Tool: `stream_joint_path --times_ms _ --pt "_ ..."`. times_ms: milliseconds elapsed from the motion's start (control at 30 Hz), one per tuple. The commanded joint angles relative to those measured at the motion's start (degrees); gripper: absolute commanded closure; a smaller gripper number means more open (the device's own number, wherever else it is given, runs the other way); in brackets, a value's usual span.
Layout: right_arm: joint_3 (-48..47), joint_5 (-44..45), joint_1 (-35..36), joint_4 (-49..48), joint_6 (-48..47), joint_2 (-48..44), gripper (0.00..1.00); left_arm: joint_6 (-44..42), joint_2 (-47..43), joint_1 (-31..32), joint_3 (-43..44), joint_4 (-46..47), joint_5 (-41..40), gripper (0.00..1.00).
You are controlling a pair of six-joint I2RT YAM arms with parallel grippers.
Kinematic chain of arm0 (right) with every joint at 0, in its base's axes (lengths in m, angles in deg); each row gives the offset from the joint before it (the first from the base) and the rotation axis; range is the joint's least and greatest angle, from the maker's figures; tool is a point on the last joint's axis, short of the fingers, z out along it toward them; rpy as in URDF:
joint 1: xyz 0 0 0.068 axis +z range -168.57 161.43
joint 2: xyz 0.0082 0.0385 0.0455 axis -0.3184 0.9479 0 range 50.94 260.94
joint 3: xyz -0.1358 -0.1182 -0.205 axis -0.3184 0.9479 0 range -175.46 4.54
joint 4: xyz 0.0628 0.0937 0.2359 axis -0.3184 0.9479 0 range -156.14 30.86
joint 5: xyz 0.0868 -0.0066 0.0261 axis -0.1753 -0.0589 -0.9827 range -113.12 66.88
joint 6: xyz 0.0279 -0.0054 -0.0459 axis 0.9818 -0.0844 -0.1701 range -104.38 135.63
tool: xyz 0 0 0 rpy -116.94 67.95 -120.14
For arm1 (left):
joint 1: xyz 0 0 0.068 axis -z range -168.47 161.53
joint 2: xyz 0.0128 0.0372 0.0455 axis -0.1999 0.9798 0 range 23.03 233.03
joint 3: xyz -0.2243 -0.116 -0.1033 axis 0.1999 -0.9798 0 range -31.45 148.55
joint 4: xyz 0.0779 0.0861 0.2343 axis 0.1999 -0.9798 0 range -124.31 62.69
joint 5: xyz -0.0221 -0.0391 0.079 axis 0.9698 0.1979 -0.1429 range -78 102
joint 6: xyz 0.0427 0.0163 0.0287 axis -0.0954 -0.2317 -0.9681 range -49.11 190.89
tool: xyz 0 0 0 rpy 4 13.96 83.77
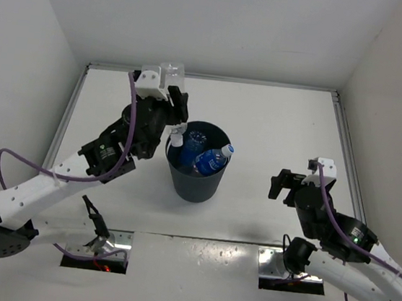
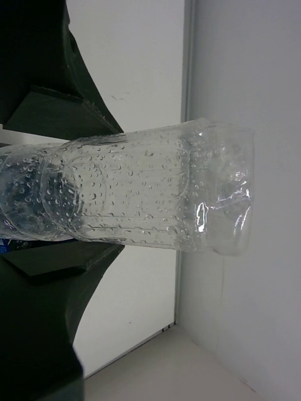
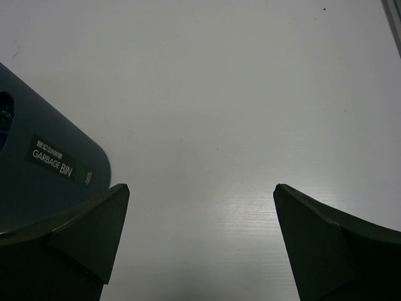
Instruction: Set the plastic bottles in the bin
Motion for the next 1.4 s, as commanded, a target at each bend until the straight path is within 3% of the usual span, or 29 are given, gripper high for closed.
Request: stream_joint_path --times_ms 0,633,1000,1067,1133,1200,1367 --pt "-0.6 0.9 -0.2 -0.4 0.8 0.8 0.0 -3.2 0.1 2.3 -2.4 5.9 -4.0 0.52" --pt "-0.6 0.9 -0.2 -0.4 0.8 0.3 0.0 -3.8 2.1 8.5 -14.3 13.8 -5.8 0.51" --pt "-0.6 0.9 -0.2 -0.4 0.8 0.3 0.0 0.1 2.1 9.6 -21.9 14.4 -7.0 0.48" --pt "-0.6 0.9 -0.2 -0.4 0.8 0.3 0.0 0.6 1.4 10.1 -22.6 14.4 -7.5 0.44" --pt "-0.6 0.9 -0.2 -0.4 0.8 0.3 0.0 2.3 0.8 10.1 -22.0 13.2 -9.1 0.3" --pt "-0.6 0.9 -0.2 -0.4 0.8 0.3 0.0 3.0 0.8 10.6 -19.5 11.1 -9.7 0.0" --pt "-0.6 0.9 -0.2 -0.4 0.8 0.3 0.0 -1.0 0.8 10.6 -13.4 9.3 -10.9 0.0"
